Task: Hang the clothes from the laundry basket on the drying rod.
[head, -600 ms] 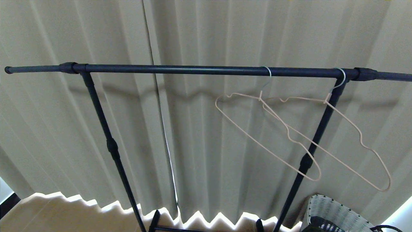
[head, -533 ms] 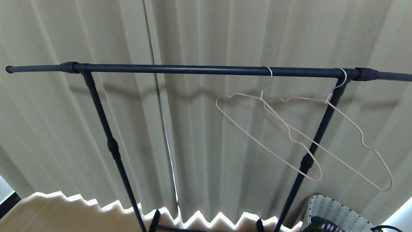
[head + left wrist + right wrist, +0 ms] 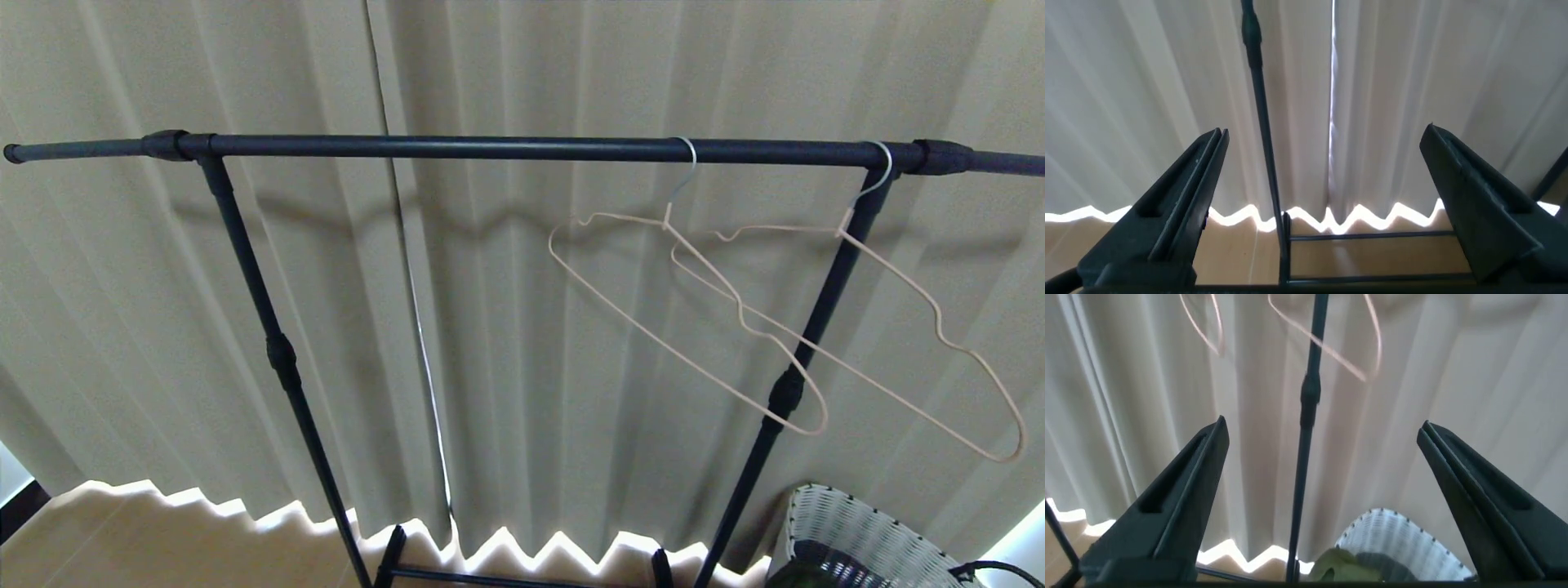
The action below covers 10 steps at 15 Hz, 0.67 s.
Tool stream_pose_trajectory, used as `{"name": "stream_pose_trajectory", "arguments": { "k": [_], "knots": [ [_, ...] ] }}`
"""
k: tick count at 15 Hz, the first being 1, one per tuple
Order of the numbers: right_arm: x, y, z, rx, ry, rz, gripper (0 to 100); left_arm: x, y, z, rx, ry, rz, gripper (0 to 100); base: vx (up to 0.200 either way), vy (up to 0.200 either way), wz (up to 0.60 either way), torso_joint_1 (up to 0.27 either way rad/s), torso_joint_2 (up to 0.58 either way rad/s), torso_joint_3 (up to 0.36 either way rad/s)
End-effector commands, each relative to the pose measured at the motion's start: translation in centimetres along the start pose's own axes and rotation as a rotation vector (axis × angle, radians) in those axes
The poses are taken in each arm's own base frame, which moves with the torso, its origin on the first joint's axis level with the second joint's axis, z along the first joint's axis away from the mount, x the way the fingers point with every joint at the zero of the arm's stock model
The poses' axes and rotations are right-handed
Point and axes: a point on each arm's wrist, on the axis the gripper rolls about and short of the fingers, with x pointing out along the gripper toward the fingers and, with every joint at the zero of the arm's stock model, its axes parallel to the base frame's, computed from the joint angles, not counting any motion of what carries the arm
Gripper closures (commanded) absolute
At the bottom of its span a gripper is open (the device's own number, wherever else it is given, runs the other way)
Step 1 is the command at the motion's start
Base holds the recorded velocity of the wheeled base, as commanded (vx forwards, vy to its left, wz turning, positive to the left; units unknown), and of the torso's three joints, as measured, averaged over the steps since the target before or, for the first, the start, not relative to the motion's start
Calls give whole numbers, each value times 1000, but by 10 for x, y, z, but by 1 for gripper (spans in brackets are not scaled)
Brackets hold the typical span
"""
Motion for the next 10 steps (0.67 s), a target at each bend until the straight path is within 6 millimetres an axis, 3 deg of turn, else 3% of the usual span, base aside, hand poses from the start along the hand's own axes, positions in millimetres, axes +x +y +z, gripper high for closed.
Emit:
{"name": "stream_pose_trajectory", "arguments": {
  "k": [1, 10],
  "knots": [
    [0, 0, 0, -2, -1, 0, 0, 0, 0, 0, 0, 0, 0, 0, 0, 0, 0, -163, 471, 295],
    [0, 0, 0, -2, -1, 0, 0, 0, 0, 0, 2, 0, 0, 0, 0, 0, 0, -141, 475, 329]
  ]
}}
